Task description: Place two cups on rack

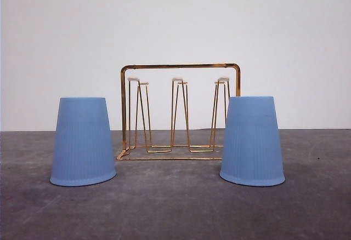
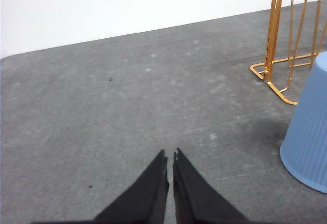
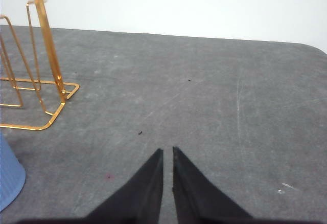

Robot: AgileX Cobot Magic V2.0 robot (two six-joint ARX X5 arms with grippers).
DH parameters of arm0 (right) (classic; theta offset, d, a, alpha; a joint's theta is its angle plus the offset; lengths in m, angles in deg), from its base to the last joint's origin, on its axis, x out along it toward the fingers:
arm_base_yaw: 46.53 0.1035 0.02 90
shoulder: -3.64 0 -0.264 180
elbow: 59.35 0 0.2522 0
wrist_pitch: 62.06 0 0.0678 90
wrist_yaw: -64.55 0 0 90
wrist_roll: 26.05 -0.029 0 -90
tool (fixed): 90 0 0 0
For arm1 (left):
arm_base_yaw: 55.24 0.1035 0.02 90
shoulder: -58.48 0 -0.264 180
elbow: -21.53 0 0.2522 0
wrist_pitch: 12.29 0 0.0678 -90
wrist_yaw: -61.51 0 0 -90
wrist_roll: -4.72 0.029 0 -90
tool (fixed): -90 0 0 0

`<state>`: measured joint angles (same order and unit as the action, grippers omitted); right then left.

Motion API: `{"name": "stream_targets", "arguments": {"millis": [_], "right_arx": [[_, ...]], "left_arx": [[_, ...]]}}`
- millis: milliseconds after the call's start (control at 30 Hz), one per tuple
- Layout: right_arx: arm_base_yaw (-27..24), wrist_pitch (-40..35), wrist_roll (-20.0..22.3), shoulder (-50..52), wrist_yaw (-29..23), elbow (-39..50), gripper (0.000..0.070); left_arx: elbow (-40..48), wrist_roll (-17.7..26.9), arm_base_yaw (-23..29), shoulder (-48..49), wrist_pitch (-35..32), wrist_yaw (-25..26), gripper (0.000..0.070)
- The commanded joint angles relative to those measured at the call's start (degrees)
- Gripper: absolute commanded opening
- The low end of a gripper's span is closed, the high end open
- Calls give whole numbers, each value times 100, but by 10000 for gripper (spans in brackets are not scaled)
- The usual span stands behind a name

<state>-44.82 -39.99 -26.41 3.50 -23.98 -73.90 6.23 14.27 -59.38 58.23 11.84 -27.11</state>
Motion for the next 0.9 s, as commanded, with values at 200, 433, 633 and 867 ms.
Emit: {"name": "stream_targets", "arguments": {"millis": [200,433,633,867], "right_arx": [[4,-95,-124,-7,2,11,32],[2,-646,-1191,-7,-18,2,9],[2,-659,-1839,-7,-41,-622,7],[2,1159,-1850,-274,16,-2331,7]], "left_arx": [[83,-1349,0,7,-20,55,0],[32,-3411,0,7,-469,54,0],[-787,-3422,0,-14,-407,-317,3],[-2724,-3393,0,-733,1725,-513,3]]}}
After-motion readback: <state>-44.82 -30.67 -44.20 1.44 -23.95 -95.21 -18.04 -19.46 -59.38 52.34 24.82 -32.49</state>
